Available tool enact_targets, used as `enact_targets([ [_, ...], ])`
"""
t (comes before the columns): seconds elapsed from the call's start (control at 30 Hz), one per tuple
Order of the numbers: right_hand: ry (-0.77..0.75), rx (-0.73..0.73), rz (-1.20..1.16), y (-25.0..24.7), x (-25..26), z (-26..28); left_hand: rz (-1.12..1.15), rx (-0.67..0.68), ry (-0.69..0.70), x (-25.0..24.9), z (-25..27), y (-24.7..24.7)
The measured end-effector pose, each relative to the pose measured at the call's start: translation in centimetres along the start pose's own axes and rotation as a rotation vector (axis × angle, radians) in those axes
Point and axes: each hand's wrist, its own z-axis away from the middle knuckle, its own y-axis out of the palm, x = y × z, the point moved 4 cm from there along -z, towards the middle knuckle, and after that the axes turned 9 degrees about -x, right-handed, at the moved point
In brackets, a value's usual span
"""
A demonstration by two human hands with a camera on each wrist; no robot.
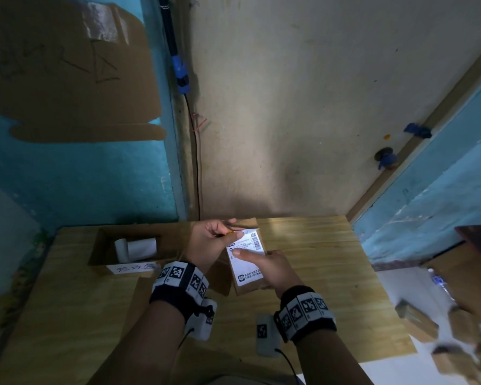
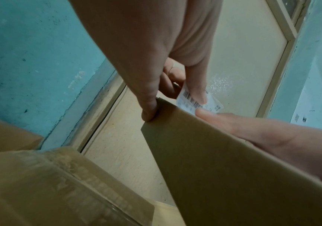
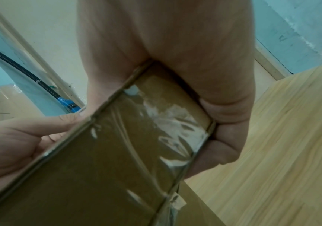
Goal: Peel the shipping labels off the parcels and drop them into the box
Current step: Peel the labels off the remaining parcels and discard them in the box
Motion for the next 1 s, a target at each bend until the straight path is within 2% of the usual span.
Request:
enact_targets([
  [0.57, -0.058, 0.040, 0.023, 0.54, -0.12, -0.44, 0.094, -0.017, -0.088, -0.14, 0.13, -0.29],
  [1.0, -0.049, 0.056, 0.021, 0.49, -0.54, -0.74, 0.105, 0.013, -0.101, -0.46, 0.10, 0.08],
])
